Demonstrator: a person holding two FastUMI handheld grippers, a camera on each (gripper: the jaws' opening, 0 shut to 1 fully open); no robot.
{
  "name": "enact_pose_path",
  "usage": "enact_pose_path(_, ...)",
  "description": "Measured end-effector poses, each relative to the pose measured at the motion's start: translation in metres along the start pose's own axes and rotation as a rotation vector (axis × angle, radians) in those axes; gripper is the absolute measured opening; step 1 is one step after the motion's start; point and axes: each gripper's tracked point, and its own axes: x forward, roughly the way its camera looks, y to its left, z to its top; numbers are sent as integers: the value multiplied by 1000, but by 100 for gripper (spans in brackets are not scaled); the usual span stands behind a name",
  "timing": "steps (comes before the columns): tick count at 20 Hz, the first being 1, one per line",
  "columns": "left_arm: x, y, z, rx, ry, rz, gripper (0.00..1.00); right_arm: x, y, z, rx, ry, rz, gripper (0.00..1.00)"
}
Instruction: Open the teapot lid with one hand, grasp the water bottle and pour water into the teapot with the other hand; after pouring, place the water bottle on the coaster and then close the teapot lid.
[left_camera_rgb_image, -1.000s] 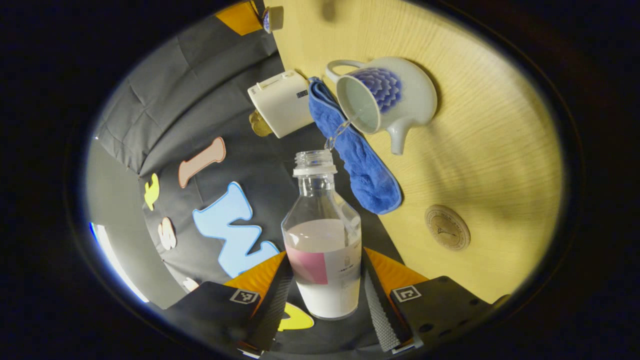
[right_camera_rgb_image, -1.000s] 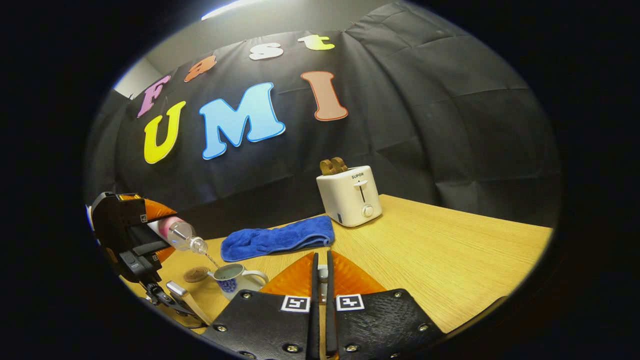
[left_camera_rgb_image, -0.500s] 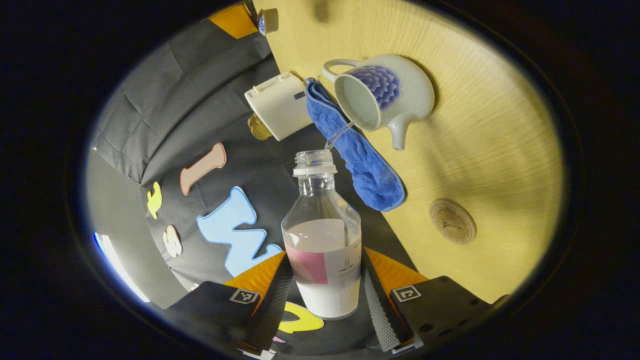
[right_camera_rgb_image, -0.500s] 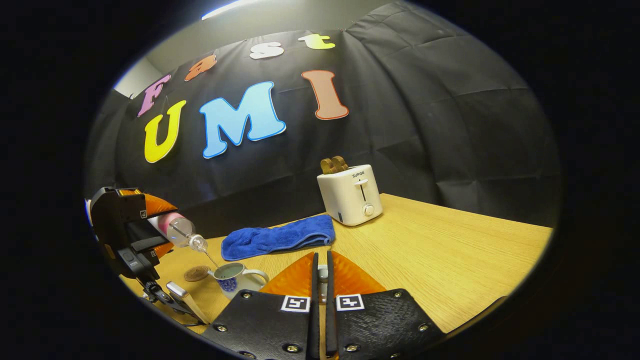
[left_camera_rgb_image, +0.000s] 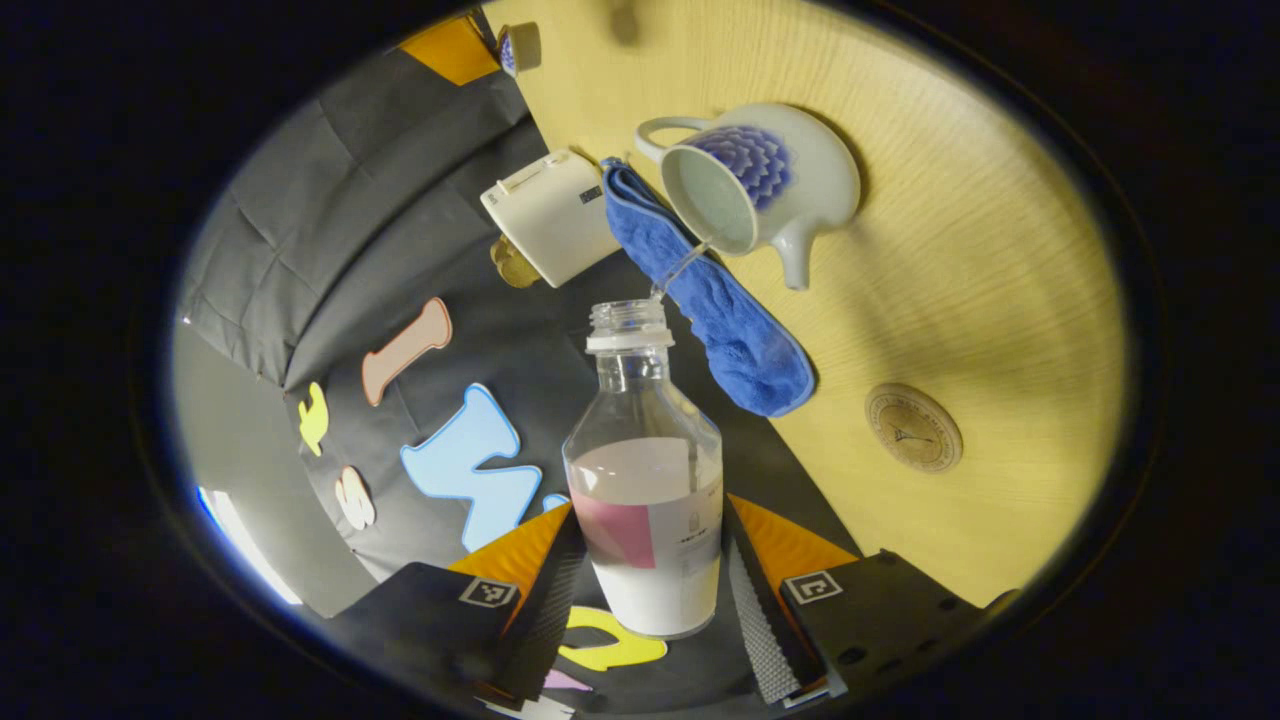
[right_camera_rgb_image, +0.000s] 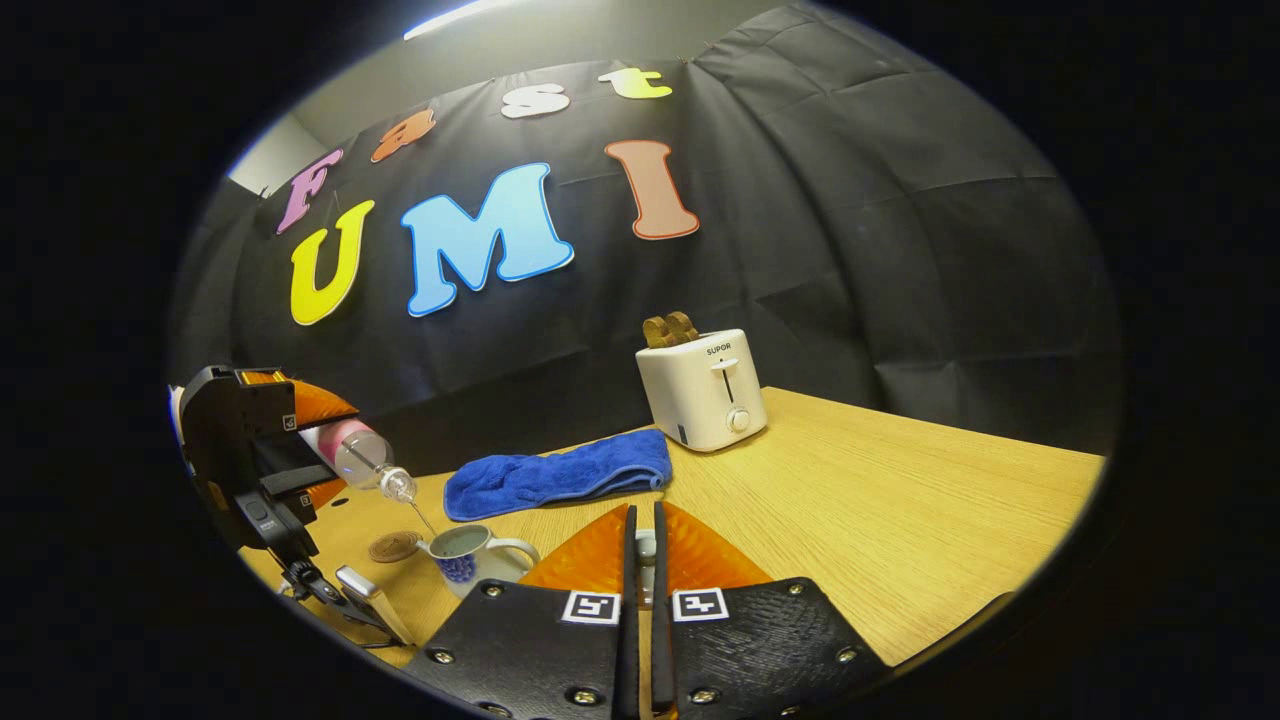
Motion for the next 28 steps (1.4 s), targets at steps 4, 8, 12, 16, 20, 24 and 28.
enact_pose_path(4,-1,2,1,11,-1,7,89,0,-1,0,3,-1,-4,5)
enact_pose_path(8,-3,4,2,34,0,17,89,0,0,0,0,3,0,5)
enact_pose_path(12,-6,7,3,71,-4,30,89,0,0,-1,0,4,2,5)
enact_pose_path(16,-3,9,2,95,-7,39,89,0,0,0,3,2,2,5)
enact_pose_path(20,-6,12,5,126,-14,52,89,-1,1,-1,3,5,5,5)
enact_pose_path(24,-7,14,9,161,-22,70,89,-1,0,-1,5,4,2,5)
enact_pose_path(28,-11,17,18,188,-33,88,89,0,1,-1,3,4,5,5)
